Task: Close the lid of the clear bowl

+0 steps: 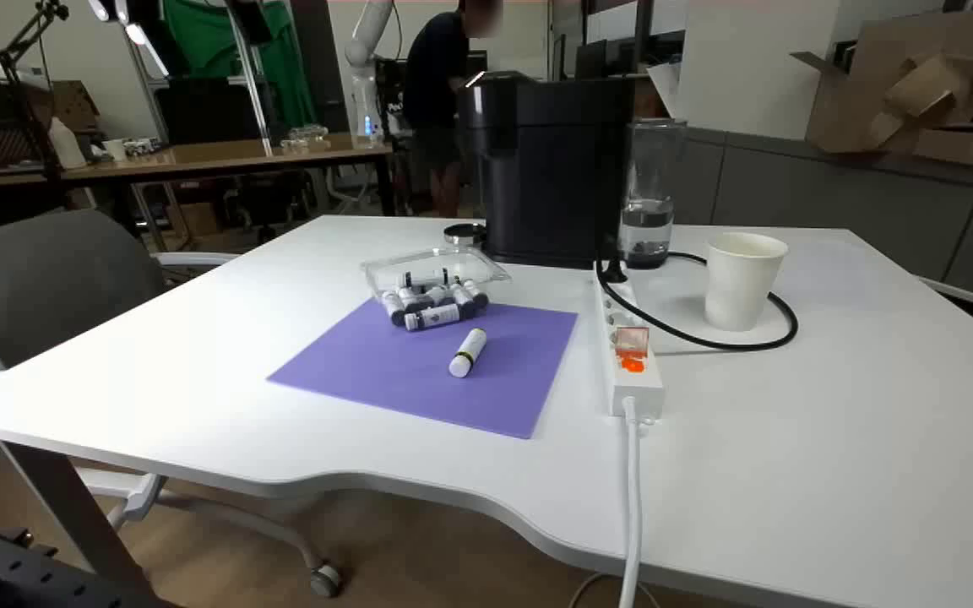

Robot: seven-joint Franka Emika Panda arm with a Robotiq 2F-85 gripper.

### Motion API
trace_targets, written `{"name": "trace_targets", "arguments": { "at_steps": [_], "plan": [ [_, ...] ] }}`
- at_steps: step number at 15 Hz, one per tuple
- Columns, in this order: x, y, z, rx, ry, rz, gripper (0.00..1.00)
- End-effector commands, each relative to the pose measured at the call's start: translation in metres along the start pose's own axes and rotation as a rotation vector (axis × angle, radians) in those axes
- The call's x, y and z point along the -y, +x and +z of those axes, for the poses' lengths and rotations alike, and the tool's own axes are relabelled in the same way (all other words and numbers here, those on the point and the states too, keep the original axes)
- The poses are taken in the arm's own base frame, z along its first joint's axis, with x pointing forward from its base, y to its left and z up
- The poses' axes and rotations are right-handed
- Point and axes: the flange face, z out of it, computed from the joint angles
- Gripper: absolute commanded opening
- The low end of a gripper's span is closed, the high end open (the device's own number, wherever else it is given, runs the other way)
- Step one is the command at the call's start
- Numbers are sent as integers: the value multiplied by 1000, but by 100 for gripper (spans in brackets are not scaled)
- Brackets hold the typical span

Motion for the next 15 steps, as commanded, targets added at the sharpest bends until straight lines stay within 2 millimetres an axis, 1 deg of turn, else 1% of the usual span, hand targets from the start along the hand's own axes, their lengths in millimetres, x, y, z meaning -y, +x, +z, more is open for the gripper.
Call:
{"name": "trace_targets", "arguments": {
  "at_steps": [1,13,15],
  "plan": [
    [0,0,-1,1,0,0,100],
    [0,0,-1,1,0,0,100],
    [-6,11,3,-3,-22,7,100]
  ]
}}
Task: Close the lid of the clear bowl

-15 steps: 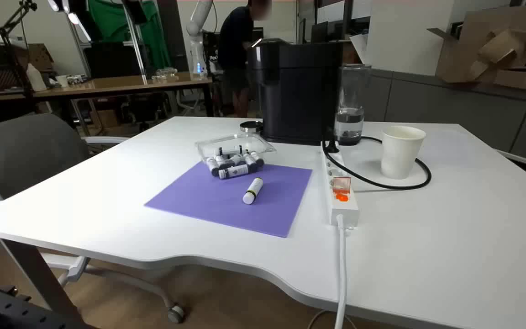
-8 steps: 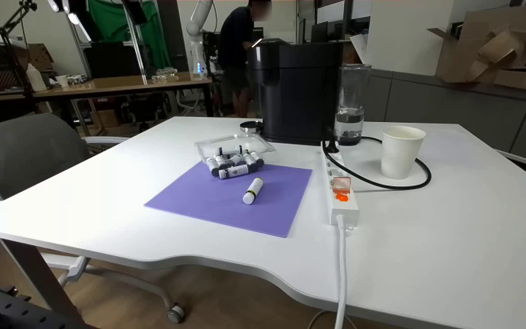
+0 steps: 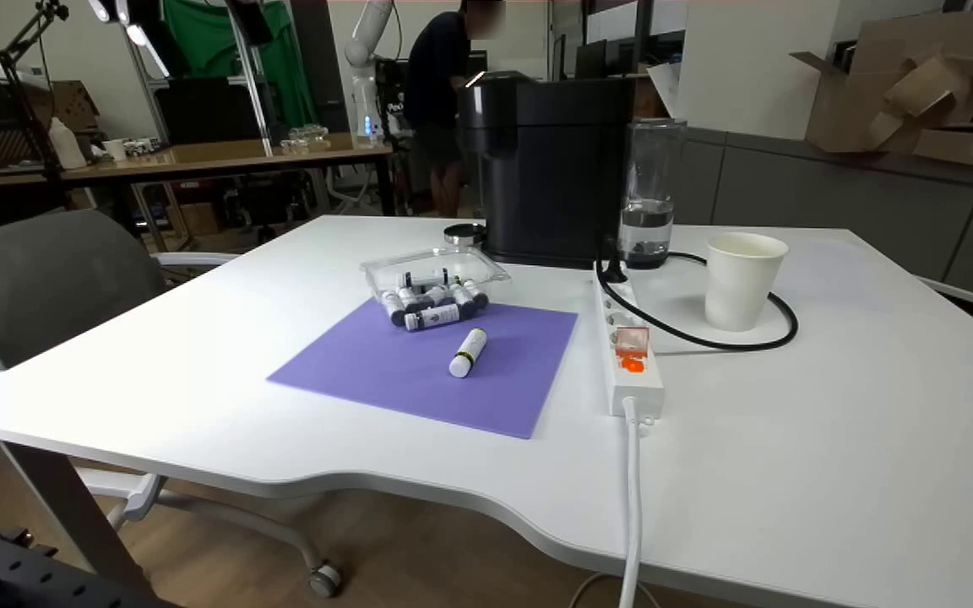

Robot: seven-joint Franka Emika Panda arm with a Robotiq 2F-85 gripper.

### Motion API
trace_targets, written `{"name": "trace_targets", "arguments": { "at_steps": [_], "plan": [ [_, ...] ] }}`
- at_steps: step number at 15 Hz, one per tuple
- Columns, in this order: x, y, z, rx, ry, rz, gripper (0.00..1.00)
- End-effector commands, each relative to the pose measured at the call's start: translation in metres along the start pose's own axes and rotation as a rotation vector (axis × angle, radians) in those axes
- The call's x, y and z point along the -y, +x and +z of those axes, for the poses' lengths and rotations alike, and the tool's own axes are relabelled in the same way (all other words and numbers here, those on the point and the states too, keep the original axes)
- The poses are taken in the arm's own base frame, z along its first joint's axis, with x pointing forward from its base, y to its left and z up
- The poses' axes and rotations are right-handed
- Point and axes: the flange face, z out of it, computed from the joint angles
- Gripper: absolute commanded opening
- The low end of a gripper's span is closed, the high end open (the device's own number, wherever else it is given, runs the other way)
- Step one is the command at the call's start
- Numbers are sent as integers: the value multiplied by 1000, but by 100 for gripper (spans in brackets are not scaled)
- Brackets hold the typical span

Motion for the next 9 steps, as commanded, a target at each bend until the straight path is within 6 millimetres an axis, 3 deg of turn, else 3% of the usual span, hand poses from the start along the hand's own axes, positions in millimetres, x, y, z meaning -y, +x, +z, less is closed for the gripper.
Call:
{"name": "trace_targets", "arguments": {
  "at_steps": [1,6,9],
  "plan": [
    [-10,18,5,-13,-27,10,100],
    [-51,81,26,-26,-73,11,100],
    [-59,126,50,27,-103,-60,100]
  ]
}}
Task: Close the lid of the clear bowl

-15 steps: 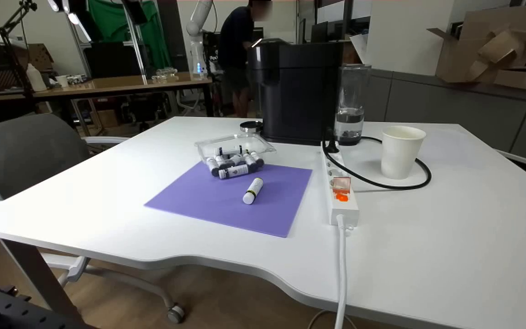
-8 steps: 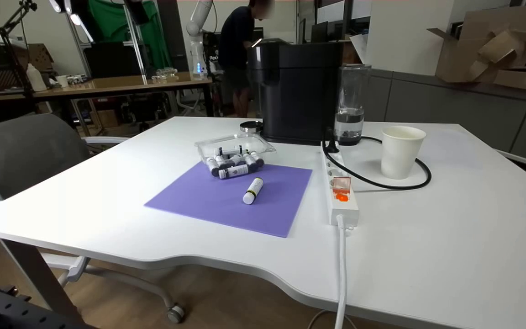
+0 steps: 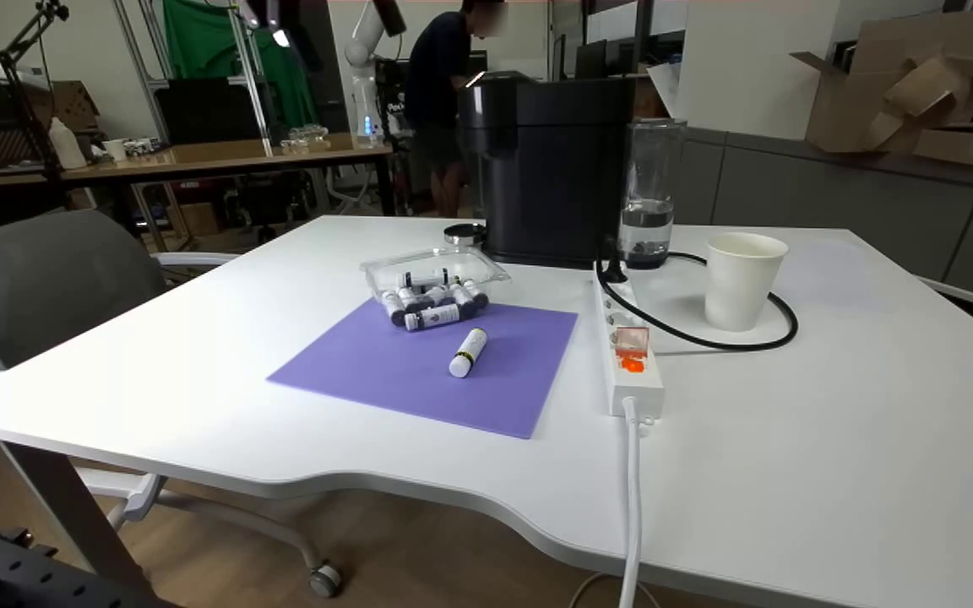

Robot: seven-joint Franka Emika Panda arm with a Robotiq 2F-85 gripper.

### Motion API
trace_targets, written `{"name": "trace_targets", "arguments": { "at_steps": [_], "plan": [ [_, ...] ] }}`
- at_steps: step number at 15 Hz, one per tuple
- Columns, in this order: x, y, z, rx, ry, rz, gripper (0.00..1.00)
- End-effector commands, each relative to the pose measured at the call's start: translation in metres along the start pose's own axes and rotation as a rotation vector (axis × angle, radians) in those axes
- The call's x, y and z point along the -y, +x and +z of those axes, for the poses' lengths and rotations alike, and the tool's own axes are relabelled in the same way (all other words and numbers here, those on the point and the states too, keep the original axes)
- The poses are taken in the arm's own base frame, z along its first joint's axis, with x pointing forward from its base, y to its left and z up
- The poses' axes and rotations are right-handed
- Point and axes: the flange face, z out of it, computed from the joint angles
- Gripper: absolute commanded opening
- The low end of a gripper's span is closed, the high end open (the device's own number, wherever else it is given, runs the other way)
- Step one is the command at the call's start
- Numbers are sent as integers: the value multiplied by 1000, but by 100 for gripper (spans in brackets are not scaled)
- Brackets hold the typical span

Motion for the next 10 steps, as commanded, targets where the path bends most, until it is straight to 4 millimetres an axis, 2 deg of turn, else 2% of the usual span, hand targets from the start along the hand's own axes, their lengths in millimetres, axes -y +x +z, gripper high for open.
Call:
{"name": "trace_targets", "arguments": {
  "at_steps": [1,6,10],
  "plan": [
    [0,64,33,73,-17,-97,100],
    [32,128,79,168,43,-368,100],
    [79,153,101,159,2,-566,100]
  ]
}}
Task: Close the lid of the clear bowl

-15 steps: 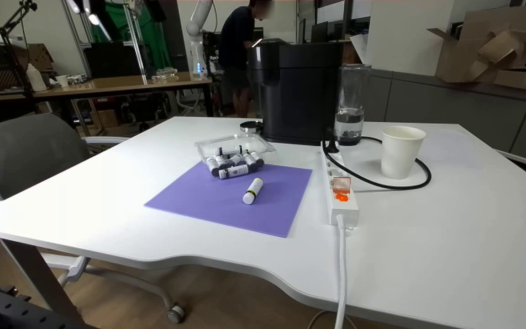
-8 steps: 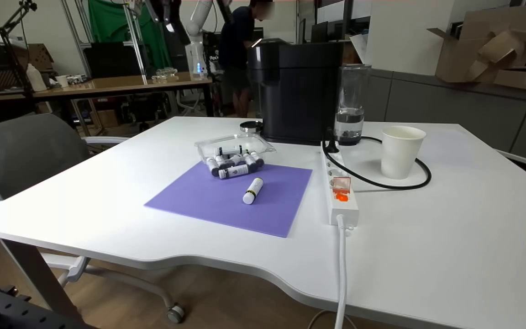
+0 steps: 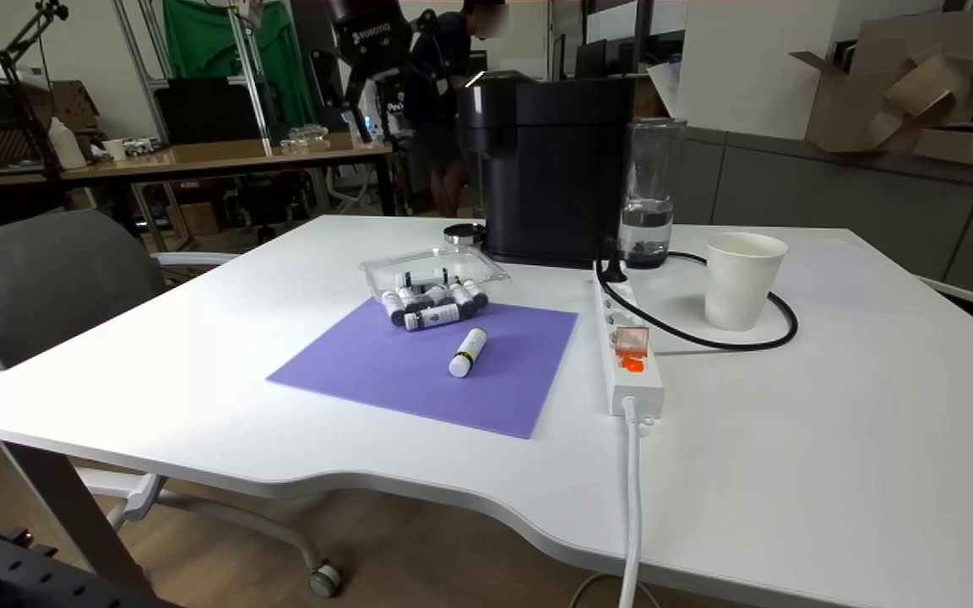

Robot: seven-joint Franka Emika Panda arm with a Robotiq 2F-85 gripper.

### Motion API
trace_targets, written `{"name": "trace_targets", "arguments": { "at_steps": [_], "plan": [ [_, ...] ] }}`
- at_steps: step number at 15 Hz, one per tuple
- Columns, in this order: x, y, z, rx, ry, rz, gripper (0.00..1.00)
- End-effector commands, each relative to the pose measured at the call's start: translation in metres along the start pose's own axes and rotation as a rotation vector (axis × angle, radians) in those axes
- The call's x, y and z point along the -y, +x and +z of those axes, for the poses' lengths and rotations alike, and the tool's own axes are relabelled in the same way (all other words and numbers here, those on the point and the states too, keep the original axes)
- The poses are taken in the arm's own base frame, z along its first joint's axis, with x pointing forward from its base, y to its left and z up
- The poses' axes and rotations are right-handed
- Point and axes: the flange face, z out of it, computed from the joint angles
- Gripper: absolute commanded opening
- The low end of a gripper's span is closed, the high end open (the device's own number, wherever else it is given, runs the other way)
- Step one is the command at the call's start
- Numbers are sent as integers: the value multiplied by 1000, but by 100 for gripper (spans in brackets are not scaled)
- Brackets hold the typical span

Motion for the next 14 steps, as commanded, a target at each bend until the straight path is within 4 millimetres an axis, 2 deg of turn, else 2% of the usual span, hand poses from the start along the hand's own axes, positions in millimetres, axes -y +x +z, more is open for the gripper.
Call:
{"name": "trace_targets", "arguments": {
  "at_steps": [1,3,6,7,9,12,14],
  "plan": [
    [29,43,7,-30,-127,-122,100],
    [55,55,13,-81,-183,-154,100],
    [98,61,23,-131,-169,-55,100],
    [87,57,23,-106,-152,-127,100],
    [105,60,26,-114,-147,-99,100],
    [106,60,30,-96,-185,-108,100],
    [109,66,43,-90,-256,-163,100]
  ]
}}
